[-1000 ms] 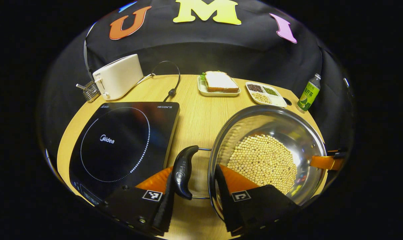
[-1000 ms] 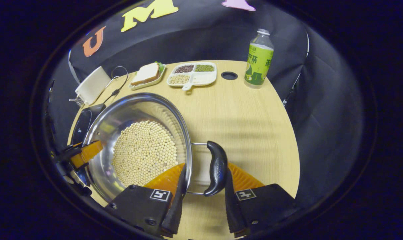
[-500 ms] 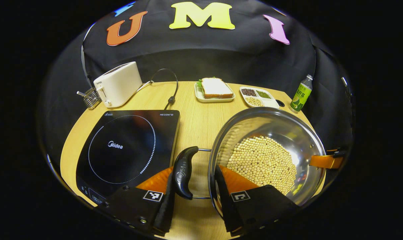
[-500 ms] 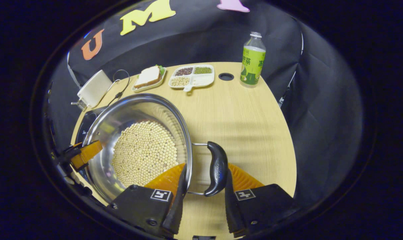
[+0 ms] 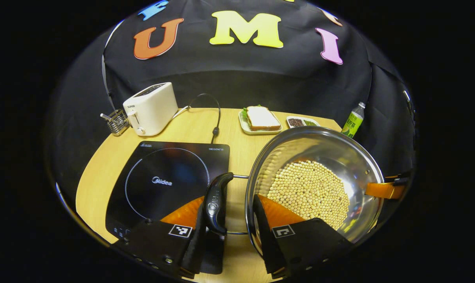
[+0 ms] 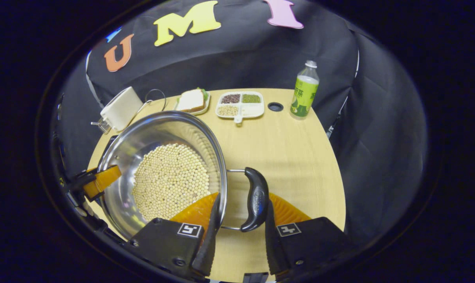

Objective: First push the handle of the pot to place it horizontally, then grasp the pot with both hands and set it on the induction cooktop.

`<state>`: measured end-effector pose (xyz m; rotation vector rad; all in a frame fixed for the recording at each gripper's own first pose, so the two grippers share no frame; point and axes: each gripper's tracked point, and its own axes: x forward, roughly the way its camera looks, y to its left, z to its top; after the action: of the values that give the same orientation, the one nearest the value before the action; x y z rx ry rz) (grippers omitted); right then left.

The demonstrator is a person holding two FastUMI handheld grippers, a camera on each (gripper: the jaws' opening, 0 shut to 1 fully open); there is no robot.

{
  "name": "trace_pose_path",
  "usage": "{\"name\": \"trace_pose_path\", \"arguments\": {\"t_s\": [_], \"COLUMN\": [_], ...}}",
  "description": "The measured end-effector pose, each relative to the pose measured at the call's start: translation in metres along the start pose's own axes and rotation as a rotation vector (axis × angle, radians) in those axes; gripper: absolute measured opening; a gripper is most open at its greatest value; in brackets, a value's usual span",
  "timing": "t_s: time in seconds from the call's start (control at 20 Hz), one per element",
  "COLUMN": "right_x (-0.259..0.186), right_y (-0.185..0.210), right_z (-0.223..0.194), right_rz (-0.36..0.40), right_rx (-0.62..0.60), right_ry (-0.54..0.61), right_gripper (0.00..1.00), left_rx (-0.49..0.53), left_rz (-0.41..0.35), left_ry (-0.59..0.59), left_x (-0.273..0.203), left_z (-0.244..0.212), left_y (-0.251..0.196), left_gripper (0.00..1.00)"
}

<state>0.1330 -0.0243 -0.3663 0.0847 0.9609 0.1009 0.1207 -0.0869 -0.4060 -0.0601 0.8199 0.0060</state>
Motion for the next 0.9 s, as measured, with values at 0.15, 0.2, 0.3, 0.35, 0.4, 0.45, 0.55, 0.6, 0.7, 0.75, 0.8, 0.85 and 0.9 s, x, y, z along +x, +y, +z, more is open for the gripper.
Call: {"name": "trace_pose_path", "arguments": {"t_s": [0.15,0.2,0.3,0.35,0.4,0.45,0.55,0.6,0.7,0.75,0.8,0.85,0.9], "right_x": [-0.008,-0.01,-0.013,-0.013,-0.014,-0.014,-0.014,-0.013,-0.012,-0.012,-0.011,-0.01,-0.008], "right_y": [0.025,0.034,0.052,0.061,0.069,0.078,0.095,0.104,0.12,0.128,0.136,0.144,0.151], "right_z": [0.004,0.005,0.006,0.007,0.006,0.007,0.006,0.005,0.004,0.004,0.004,0.005,0.004], "right_rz": [0.008,0.011,0.018,0.019,0.022,0.025,0.03,0.033,0.038,0.039,0.04,0.042,0.043], "right_rx": [-0.002,0.0,-0.002,-0.003,-0.003,-0.002,-0.003,0.0,0.002,0.0,-0.002,-0.004,-0.004], "right_ry": [-0.016,-0.024,-0.033,-0.034,-0.033,-0.034,-0.032,-0.032,-0.03,-0.027,-0.028,-0.027,-0.025], "right_gripper": [0.53,0.53,0.53,0.55,0.53,0.56,0.53,0.53,0.56,0.53,0.53,0.53,0.53], "left_rx": [0.004,0.003,-0.002,0.001,0.001,0.001,0.002,0.004,0.005,0.004,0.003,0.002,0.003], "left_rz": [0.007,0.009,0.016,0.019,0.023,0.025,0.029,0.032,0.038,0.041,0.042,0.045,0.045], "left_ry": [-0.018,-0.024,-0.035,-0.035,-0.036,-0.038,-0.038,-0.04,-0.046,-0.044,-0.044,-0.042,-0.037], "left_x": [-0.01,-0.013,-0.018,-0.022,-0.024,-0.025,-0.027,-0.028,-0.03,-0.03,-0.031,-0.033,-0.032], "left_z": [0.008,0.011,0.015,0.016,0.018,0.018,0.019,0.02,0.021,0.02,0.021,0.022,0.022], "left_y": [0.023,0.032,0.05,0.058,0.067,0.075,0.093,0.101,0.119,0.127,0.135,0.144,0.152], "left_gripper": [0.59,0.59,0.59,0.59,0.58,0.59,0.59,0.59,0.58,0.59,0.59,0.59,0.59]}}
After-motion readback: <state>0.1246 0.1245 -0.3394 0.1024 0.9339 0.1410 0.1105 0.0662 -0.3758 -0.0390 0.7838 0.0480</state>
